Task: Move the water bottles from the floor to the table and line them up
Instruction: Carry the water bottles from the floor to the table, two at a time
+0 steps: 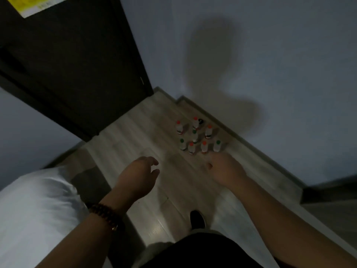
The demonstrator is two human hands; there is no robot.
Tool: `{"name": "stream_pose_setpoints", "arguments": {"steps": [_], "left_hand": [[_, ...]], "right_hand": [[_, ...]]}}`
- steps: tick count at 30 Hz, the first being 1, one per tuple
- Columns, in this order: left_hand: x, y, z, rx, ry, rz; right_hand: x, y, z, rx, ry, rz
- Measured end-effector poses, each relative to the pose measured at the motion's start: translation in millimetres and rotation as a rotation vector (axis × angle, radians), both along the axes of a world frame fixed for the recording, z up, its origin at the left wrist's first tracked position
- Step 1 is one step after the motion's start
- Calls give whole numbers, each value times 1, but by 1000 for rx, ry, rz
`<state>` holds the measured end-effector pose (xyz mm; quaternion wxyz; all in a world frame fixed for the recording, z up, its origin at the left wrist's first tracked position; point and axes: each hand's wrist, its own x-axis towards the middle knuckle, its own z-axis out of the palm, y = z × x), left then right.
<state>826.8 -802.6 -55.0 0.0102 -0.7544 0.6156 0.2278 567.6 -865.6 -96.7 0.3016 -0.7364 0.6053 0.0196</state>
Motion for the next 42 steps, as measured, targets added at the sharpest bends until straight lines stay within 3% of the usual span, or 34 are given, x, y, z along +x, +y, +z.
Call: {"name": "stream_pose_setpoints", "arguments": {"steps": [8, 15, 23, 29, 42], "left_hand": [[94, -133, -40, 10, 85, -188], [176, -226, -78, 72, 193, -443], [213, -290, -130, 154, 286, -466], [209, -304, -222, 207, 295, -413], [151, -345, -511, 205, 361, -336]], "right_hand": [[98, -89, -6, 6, 23, -164], [190, -117, -25, 19, 42, -419], [248, -158, -81, 128, 73, -549], [247, -173, -181, 209, 41, -595], [196, -218, -491, 262, 24, -746]]}}
